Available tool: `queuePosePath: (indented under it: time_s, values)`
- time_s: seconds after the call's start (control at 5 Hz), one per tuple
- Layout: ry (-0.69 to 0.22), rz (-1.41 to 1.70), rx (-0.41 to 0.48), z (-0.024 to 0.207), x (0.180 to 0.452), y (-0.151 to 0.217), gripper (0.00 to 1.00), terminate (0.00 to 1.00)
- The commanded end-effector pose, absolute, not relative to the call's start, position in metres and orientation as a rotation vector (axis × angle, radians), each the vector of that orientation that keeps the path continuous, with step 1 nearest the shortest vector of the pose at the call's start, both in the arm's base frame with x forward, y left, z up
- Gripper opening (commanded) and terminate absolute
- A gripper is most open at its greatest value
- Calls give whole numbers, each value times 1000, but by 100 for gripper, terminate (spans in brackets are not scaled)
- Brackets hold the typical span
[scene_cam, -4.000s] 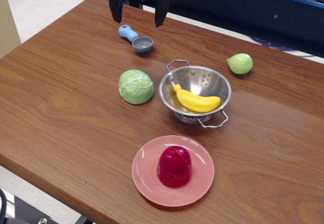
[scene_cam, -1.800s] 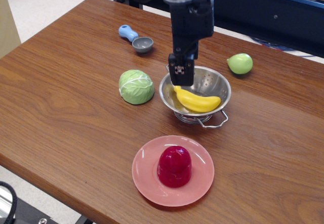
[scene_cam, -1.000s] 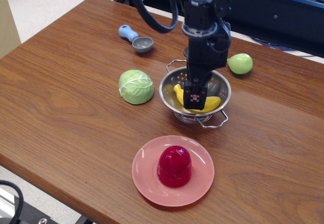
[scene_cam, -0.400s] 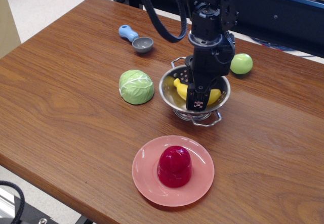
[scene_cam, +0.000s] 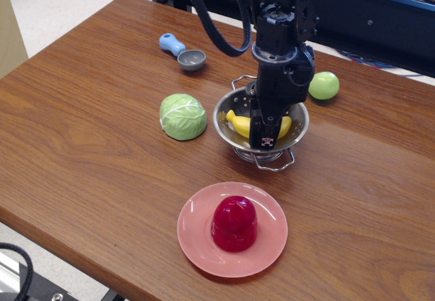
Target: Take banana out of colander
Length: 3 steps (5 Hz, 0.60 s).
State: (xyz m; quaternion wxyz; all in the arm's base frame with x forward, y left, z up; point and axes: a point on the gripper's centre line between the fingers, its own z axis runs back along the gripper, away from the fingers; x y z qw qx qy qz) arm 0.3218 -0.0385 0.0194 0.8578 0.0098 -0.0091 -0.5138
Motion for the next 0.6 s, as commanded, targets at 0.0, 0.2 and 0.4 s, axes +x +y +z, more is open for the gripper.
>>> queuePosePath:
  time_s: [0.0,0.2,0.4]
  values:
    - [-256,-972,63,99,328,-13,0,0]
    - [-322,-931,57,124,328,-5,0,0]
    - [-300,-890,25,127,313,17,0,0]
